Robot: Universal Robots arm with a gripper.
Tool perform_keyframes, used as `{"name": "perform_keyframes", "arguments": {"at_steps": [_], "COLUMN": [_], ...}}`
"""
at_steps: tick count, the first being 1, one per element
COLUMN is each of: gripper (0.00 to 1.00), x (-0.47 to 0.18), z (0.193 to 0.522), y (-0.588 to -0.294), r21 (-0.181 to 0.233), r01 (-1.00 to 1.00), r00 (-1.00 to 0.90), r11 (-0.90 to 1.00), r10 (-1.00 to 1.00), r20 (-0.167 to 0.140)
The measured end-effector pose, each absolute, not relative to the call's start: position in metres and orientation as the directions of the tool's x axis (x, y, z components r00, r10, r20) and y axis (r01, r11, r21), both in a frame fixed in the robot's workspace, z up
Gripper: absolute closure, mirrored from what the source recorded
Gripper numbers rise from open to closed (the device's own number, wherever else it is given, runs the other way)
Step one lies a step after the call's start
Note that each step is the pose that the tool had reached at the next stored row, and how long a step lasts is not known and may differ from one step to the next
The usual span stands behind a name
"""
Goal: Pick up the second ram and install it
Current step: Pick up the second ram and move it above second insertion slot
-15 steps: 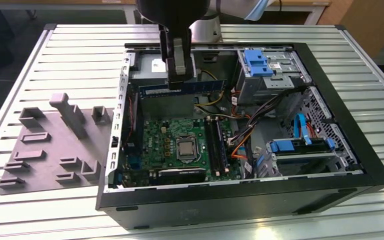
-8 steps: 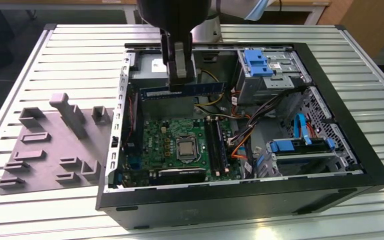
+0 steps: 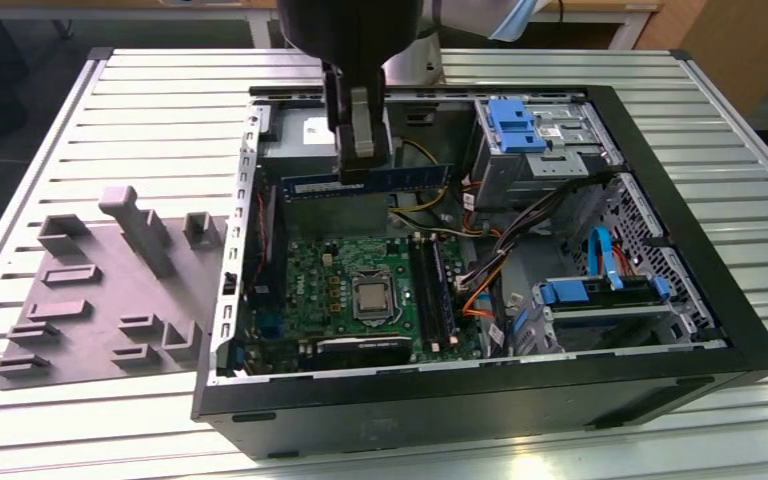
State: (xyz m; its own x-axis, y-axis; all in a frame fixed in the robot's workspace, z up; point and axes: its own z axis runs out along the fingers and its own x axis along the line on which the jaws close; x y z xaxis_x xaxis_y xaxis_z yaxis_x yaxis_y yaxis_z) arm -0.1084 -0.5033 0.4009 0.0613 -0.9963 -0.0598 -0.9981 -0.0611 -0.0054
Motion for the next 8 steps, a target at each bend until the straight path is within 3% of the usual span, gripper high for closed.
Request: {"name": "perform_keyframes", "arguments": {"at_steps": [8], "gripper": [0.88], "x": [-0.1042], "z": [0.3946], "y": [-0.5018], "r21": [-0.001], "r01": [-0.998], "r00": [0.061], "r11": [-0.061], "r10": [-0.996], "r20": [-0.060]}}
